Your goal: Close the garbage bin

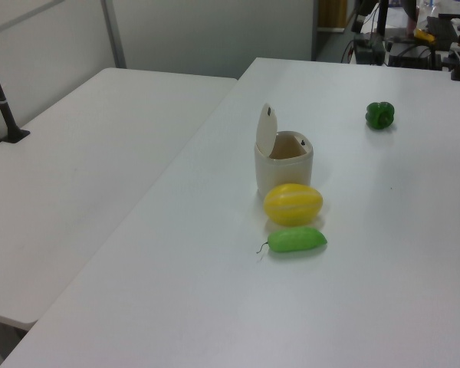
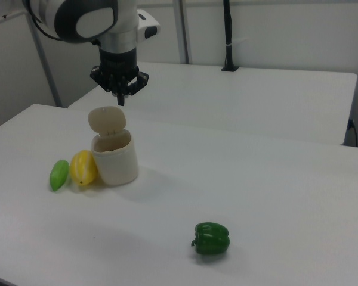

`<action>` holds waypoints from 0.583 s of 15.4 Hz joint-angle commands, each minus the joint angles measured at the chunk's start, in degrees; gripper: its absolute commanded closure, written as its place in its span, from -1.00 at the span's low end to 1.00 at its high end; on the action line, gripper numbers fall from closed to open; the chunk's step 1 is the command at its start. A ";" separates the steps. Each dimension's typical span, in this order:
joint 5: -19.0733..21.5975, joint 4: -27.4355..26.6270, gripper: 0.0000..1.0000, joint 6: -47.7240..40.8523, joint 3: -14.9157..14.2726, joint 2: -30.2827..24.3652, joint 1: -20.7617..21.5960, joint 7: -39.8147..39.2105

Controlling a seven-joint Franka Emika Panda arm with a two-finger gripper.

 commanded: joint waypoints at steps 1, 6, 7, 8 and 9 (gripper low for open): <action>5.04 -0.66 1.00 1.04 -1.21 0.71 1.33 -4.88; 6.54 -0.92 1.00 1.22 -1.21 2.73 2.74 -5.33; 7.15 -0.83 1.00 1.30 -1.12 3.08 2.74 -5.33; 7.42 -0.83 1.00 1.65 -1.03 3.35 3.00 -5.24; 7.34 -0.92 1.00 2.70 -1.03 3.87 3.61 -4.63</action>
